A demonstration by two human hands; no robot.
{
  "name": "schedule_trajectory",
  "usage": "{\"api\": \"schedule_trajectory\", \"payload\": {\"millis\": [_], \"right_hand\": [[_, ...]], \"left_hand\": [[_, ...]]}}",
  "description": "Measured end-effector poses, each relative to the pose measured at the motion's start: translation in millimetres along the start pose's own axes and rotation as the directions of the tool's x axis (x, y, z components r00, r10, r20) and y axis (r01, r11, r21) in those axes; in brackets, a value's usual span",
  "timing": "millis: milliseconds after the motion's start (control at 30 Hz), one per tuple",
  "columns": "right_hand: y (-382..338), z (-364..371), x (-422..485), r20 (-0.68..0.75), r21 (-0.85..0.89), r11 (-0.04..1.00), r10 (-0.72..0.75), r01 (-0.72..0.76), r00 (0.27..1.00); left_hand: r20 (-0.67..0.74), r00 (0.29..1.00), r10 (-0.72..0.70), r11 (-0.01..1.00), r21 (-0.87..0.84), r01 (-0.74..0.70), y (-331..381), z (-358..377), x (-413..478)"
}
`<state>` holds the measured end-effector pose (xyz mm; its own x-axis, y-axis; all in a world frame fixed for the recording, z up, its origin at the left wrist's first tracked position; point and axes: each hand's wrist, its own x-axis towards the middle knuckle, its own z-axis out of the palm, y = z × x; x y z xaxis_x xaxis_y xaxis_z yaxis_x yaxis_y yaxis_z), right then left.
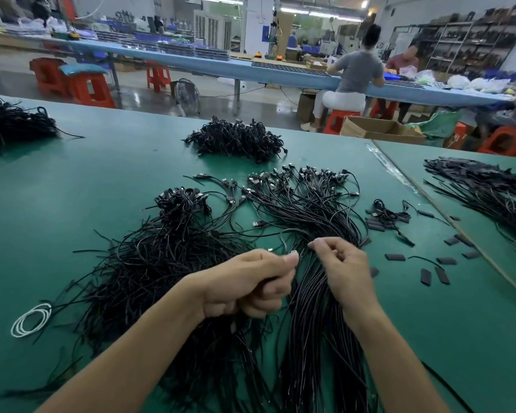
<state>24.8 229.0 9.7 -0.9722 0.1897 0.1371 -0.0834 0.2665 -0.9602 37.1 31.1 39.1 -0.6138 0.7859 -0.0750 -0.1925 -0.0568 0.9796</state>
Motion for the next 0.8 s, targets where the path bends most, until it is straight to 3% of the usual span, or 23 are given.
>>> {"api": "schedule_trajectory", "payload": {"millis": [33,100,233,333,467,533,600,733,800], "right_hand": [[1.2,2.0,-1.7,0.103,-0.052,0.999,0.010,-0.005,0.995],[3.5,5.7,-7.0,0.302,-0.149,0.989,0.044,0.002,0.952],[-2.0,7.1,-21.0,0.539,-0.224,0.974,0.101,0.026,0.836],[-11.8,4.0,-22.8,0.537,-0.154,0.987,0.037,0.055,0.843],[-23.3,6.5,-23.1,0.561,-0.173,0.975,-0.021,0.142,0.827],[-26.9,5.7,-22.2,0.551,-0.166,0.969,-0.062,0.182,0.832],[-29.0,0.3,-17.7,0.478,-0.147,0.968,-0.111,0.204,0.872],[-32.5,-1.2,-9.5,0.326,-0.115,0.961,-0.201,0.250,0.924],[-32.7,5.6,-10.4,0.279,-0.030,0.976,-0.200,0.216,0.939]], "left_hand": [[-0.005,0.999,0.042,0.993,-0.107,-0.043,4.5,3.7,0.6],[-0.157,0.978,0.136,0.960,-0.222,-0.169,12.2,5.8,6.0],[-0.584,0.781,0.222,0.867,-0.249,-0.432,14.0,-9.8,18.6],[-0.699,0.662,0.271,0.897,-0.066,-0.438,-1.5,-20.5,23.0],[-0.678,0.600,0.424,0.905,0.347,-0.248,-23.1,-16.8,28.3],[-0.575,0.676,0.461,0.814,0.577,-0.064,-27.2,-14.7,26.2],[-0.482,0.789,0.381,0.750,0.660,0.041,-28.3,-12.5,21.5],[-0.435,0.892,0.122,0.946,0.324,0.028,-20.0,-4.9,12.3],[-0.294,0.956,0.014,0.986,0.162,0.035,-11.3,-2.8,7.8]]}}
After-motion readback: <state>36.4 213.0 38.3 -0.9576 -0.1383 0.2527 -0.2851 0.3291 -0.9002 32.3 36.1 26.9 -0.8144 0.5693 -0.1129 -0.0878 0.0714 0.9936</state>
